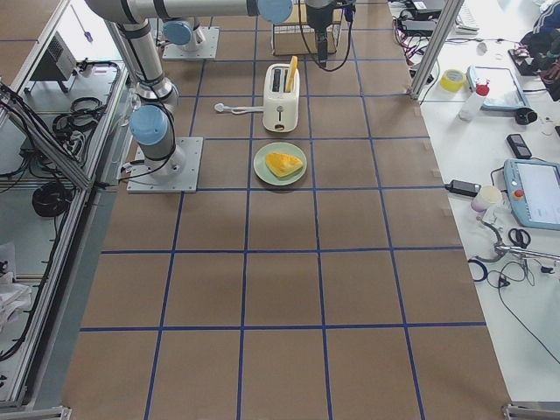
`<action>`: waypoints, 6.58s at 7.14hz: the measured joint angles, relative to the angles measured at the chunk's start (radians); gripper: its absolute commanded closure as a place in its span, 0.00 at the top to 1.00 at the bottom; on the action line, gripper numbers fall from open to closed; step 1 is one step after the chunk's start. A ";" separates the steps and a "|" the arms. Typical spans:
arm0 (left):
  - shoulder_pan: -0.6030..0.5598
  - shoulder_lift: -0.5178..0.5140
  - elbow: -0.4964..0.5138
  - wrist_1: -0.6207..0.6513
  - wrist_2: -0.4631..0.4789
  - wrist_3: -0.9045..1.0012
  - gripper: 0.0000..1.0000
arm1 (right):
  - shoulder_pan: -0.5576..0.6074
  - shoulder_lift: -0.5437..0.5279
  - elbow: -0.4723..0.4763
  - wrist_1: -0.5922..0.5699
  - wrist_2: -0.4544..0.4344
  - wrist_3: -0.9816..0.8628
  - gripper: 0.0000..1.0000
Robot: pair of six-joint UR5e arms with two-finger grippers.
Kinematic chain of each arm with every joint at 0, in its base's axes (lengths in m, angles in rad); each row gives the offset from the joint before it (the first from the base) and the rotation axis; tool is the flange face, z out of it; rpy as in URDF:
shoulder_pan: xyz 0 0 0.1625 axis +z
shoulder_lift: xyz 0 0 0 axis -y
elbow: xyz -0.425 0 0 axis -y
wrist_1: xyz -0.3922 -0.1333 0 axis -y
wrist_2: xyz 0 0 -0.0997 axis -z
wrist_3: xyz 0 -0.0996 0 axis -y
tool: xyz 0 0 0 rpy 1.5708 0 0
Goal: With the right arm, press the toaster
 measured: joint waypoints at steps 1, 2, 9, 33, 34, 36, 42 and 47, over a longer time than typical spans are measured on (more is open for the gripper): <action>0.000 0.000 0.000 0.000 0.000 0.000 1.00 | 0.000 0.000 0.001 0.000 -0.001 0.000 1.00; 0.000 0.000 0.000 0.000 0.000 0.000 1.00 | 0.000 0.000 0.004 0.000 -0.002 0.000 0.75; 0.000 0.000 0.000 0.000 0.000 0.000 1.00 | -0.133 0.008 0.131 0.183 0.031 -0.058 0.00; 0.000 0.000 0.000 0.000 0.000 0.000 1.00 | -0.158 0.064 0.436 -0.047 0.214 -0.216 0.00; 0.000 0.000 0.000 0.000 0.000 0.000 1.00 | -0.158 0.067 0.446 -0.064 0.214 -0.216 0.00; 0.000 0.000 0.000 0.000 0.000 0.000 1.00 | -0.158 0.078 0.472 -0.114 0.214 -0.216 0.00; 0.000 0.000 0.000 0.000 0.000 0.000 1.00 | -0.156 0.061 0.444 -0.117 0.204 -0.186 0.00; 0.000 0.000 0.000 0.000 0.000 0.000 1.00 | -0.148 -0.004 0.116 0.175 0.089 -0.072 0.00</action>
